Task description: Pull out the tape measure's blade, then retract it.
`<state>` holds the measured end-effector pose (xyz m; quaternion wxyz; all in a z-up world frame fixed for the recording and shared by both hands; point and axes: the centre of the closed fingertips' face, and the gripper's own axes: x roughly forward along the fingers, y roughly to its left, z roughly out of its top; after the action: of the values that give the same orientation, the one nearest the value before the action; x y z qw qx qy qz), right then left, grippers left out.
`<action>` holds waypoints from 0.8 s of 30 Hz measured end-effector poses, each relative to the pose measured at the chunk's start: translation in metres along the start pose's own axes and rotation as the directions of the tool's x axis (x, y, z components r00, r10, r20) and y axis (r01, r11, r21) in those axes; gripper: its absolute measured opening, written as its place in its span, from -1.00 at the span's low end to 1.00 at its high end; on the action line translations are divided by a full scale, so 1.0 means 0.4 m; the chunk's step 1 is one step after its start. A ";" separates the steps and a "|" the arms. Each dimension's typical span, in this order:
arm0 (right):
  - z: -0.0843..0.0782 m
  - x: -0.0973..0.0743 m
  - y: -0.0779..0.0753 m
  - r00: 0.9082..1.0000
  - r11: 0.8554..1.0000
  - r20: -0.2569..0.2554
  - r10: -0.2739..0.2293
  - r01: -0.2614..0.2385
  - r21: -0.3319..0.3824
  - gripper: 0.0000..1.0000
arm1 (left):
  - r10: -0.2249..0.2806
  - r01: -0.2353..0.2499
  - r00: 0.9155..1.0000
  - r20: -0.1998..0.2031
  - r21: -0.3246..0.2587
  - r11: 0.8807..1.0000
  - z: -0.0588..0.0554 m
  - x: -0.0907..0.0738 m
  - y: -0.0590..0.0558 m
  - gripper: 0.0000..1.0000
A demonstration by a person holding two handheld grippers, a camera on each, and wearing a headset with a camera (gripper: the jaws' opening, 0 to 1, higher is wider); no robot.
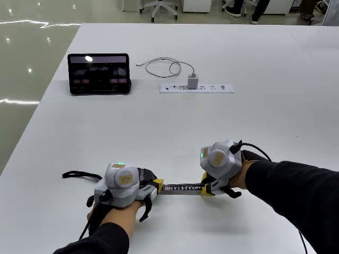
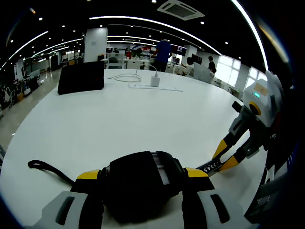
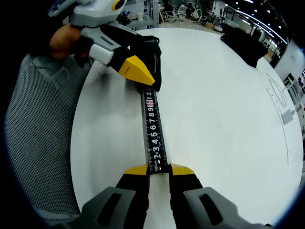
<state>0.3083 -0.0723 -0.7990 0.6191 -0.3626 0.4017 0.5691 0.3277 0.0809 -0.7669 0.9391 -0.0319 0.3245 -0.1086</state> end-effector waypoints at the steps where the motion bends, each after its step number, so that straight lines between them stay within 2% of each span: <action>1: 0.002 0.001 0.001 1.000 1.000 0.002 0.000 0.000 0.000 -0.78 | 0.000 0.000 1.000 0.000 0.000 1.000 0.000 0.000 0.000 0.26; 24: 0.036 0.017 0.007 1.000 1.000 0.025 0.007 -0.007 0.004 -0.78 | -0.001 0.001 1.000 0.001 0.000 1.000 0.000 -0.001 -0.001 0.26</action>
<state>0.3068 -0.0561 -0.7994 0.6226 -0.3530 0.3964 0.5750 0.3273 0.0806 -0.7664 0.9392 -0.0322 0.3241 -0.1088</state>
